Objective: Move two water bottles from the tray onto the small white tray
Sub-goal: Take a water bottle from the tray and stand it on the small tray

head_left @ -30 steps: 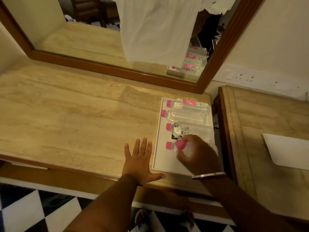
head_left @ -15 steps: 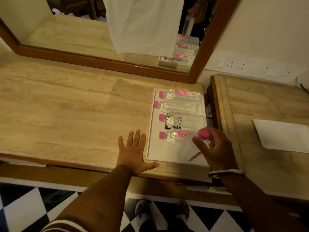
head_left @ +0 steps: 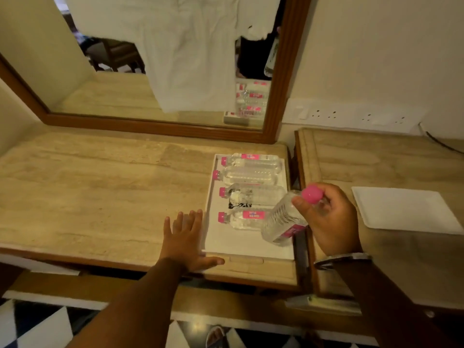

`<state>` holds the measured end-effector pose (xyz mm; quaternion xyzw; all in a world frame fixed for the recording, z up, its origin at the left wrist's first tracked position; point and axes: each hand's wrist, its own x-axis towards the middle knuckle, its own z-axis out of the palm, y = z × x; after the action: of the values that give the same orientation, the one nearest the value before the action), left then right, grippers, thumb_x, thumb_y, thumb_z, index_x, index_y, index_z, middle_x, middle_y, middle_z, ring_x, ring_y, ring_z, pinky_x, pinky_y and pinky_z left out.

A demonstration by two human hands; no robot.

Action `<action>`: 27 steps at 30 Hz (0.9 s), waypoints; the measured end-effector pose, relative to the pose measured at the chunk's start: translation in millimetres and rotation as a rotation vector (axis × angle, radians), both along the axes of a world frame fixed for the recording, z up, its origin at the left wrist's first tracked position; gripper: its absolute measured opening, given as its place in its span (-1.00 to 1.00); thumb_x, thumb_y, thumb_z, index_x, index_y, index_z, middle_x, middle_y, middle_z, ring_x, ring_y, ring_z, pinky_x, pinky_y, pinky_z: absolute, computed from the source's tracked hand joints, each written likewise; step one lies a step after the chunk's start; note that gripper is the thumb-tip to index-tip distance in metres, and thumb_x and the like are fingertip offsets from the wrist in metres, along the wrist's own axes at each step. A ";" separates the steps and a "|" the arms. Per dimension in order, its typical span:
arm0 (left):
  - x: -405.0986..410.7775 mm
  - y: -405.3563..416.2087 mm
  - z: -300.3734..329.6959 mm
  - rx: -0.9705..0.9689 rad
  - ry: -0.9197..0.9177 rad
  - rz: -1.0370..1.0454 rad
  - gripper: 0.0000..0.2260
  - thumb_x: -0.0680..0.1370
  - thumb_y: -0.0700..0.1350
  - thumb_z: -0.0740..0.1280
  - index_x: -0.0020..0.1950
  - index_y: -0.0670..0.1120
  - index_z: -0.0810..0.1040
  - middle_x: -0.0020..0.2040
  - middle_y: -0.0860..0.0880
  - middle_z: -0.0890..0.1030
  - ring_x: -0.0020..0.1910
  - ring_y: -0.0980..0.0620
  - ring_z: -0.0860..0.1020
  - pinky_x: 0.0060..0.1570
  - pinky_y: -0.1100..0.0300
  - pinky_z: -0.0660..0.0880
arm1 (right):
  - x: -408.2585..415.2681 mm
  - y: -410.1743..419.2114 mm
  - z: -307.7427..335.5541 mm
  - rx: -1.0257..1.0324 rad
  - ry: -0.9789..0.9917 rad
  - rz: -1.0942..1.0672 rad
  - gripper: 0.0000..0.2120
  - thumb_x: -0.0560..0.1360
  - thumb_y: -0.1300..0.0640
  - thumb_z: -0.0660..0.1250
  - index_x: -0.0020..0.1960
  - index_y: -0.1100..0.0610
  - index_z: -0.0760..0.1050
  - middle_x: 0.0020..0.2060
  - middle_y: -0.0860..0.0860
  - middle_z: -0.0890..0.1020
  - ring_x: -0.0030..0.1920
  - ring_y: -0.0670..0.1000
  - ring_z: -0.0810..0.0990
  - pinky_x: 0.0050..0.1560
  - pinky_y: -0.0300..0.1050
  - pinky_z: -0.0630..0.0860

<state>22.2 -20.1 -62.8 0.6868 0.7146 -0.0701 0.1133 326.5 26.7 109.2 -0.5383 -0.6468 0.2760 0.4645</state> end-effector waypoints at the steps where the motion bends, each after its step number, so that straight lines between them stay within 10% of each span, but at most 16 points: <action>1: 10.2 2.3 8.5 0.047 -0.002 0.002 0.31 0.18 0.79 -0.04 0.61 -0.10 -0.27 0.66 -0.19 -0.05 0.60 -0.30 -0.13 0.46 -0.37 -0.35 | 14.8 3.6 8.6 0.022 -0.007 0.010 -0.57 0.32 -0.17 0.40 0.05 0.08 0.51 -0.05 -0.01 0.59 0.00 -0.08 0.56 -0.04 -0.16 0.51; 5: 68.5 14.0 42.0 0.203 0.010 -0.089 0.22 0.27 0.74 -0.06 0.64 -0.13 0.01 0.62 -0.22 0.15 0.59 -0.30 0.01 0.44 -0.37 -0.43 | 74.3 14.2 33.0 0.100 -0.055 0.068 -0.67 0.32 -0.13 0.43 0.00 -0.02 0.49 -0.06 -0.12 0.58 0.00 -0.14 0.55 -0.04 -0.20 0.47; 19: 363.0 73.5 51.0 0.209 -0.186 -0.098 0.27 0.21 0.78 -0.05 0.63 -0.04 -0.29 0.60 -0.11 -0.33 0.50 -0.08 -0.51 0.40 -0.03 -0.57 | 287.8 51.8 42.3 0.043 -0.210 0.059 -0.58 0.27 -0.34 0.33 -0.06 -0.06 0.49 -0.13 -0.15 0.60 -0.11 -0.11 0.56 -0.20 -0.07 0.53; 27: 382.7 66.3 33.6 0.137 -0.185 -0.076 0.21 0.29 0.74 0.02 0.63 -0.06 -0.25 0.63 -0.12 -0.27 0.55 -0.09 -0.39 0.46 -0.04 -0.40 | 299.4 77.2 36.3 0.058 -0.131 0.037 -0.59 0.28 -0.28 0.36 -0.04 -0.02 0.49 -0.11 -0.08 0.61 -0.08 -0.07 0.56 -0.20 -0.14 0.51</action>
<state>405.0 46.1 -29.2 0.7231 0.6775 0.0380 0.1289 625.9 103.9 145.5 -0.5294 -0.6934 0.2297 0.4315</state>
